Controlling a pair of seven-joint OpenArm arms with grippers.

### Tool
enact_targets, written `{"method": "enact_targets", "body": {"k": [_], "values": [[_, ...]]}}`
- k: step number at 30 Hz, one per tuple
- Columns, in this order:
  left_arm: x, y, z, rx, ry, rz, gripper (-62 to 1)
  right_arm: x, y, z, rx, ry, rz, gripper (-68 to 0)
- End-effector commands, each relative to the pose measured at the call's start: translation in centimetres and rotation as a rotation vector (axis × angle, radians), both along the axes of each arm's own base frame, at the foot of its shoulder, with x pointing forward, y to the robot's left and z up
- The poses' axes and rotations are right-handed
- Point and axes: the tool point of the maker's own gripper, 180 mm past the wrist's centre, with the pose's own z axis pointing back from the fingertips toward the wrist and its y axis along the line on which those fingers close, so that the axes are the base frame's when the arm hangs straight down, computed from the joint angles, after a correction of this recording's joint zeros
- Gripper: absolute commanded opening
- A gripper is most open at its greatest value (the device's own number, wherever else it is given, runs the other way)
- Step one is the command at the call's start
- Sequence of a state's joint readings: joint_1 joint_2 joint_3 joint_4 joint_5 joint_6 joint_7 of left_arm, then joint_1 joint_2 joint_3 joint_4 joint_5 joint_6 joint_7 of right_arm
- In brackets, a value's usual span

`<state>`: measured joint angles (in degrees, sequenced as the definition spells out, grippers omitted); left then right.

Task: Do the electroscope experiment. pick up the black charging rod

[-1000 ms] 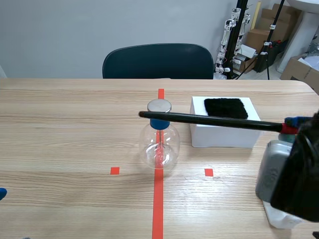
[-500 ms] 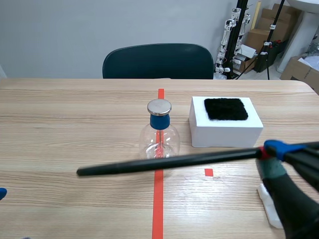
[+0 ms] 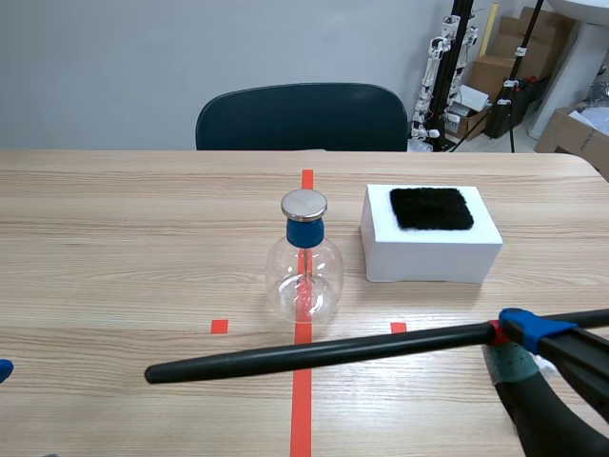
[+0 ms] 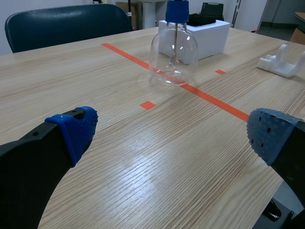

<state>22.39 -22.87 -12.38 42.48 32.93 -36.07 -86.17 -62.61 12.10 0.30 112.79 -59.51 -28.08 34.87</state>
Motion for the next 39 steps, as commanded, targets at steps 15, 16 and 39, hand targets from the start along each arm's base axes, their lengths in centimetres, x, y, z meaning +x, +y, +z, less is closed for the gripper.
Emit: {"method": "enact_targets", "body": {"k": [15, 16, 39], "values": [[0.1, 0.2, 1.2, -0.037, -0.047, 0.005, 1.4, 2.4, -0.1, 2.2, 0.017, -0.097, -0.011, -67.6], [0.1, 0.2, 1.2, -0.037, -0.047, 0.005, 1.4, 2.4, -0.1, 2.2, 0.017, -0.097, -0.011, -67.6], [0.1, 0.2, 1.2, -0.037, -0.047, 0.005, 1.4, 2.4, -0.1, 2.2, 0.017, -0.097, -0.015, -67.6]]}}
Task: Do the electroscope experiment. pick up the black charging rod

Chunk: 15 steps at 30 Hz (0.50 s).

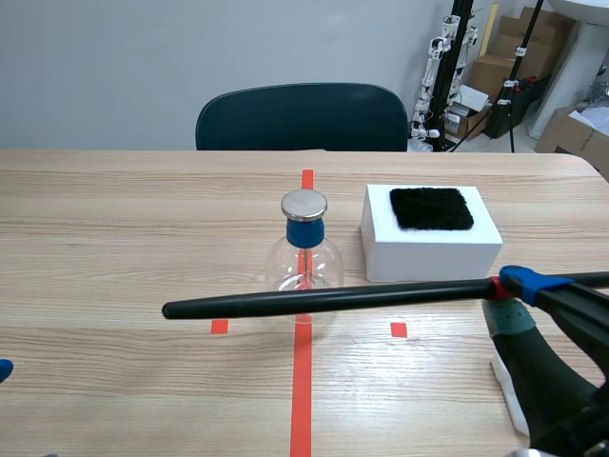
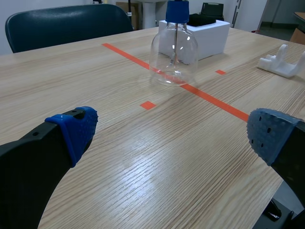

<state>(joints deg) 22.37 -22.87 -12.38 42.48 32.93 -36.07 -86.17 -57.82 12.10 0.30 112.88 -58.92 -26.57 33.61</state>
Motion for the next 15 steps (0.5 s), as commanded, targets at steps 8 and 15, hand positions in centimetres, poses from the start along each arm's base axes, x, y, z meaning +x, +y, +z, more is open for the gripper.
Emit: {"method": "enact_targets", "body": {"k": [8, 15], "values": [[0.04, 0.19, 1.22, -0.037, -0.046, 0.005, 1.4, 0.38, -0.03, 1.24, 0.007, -0.039, -0.006, -67.6], [0.04, 0.19, 1.22, -0.037, -0.046, 0.005, 1.4, 0.45, -0.16, 1.21, 0.006, -0.038, -0.015, -67.6]]}}
